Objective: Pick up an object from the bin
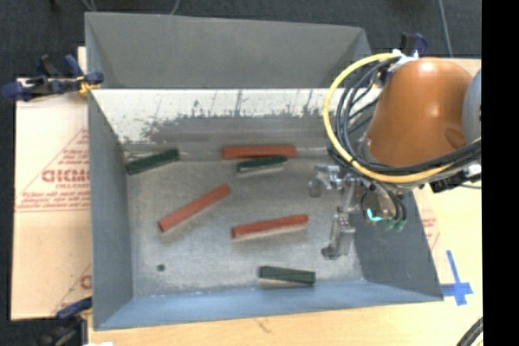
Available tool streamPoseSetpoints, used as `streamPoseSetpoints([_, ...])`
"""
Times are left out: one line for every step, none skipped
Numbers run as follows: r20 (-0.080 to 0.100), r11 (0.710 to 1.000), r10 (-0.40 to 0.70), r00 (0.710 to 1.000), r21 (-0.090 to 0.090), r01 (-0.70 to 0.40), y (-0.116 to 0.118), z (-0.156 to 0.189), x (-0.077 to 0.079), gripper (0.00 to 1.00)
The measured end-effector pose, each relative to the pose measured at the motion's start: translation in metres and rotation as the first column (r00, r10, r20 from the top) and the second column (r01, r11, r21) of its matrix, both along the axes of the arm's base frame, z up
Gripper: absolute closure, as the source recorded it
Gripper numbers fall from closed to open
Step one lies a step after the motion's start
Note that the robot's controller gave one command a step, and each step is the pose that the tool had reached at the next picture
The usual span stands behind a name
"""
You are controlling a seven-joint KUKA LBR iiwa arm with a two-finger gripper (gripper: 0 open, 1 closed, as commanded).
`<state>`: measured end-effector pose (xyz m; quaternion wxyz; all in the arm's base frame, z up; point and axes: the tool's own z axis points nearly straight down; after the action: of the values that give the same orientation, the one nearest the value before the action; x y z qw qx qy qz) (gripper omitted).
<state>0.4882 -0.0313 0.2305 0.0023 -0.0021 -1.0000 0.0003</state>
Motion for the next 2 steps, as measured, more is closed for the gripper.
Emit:
streamPoseSetpoints([0.002,0.965,0.264,0.965,0.001,-0.264,0.0303,-0.1634,0.0564,0.00])
streamPoseSetpoints([0.007,0.965,0.264,0.965,-0.001,-0.264,0.0299,-0.1597,0.0576,1.00])
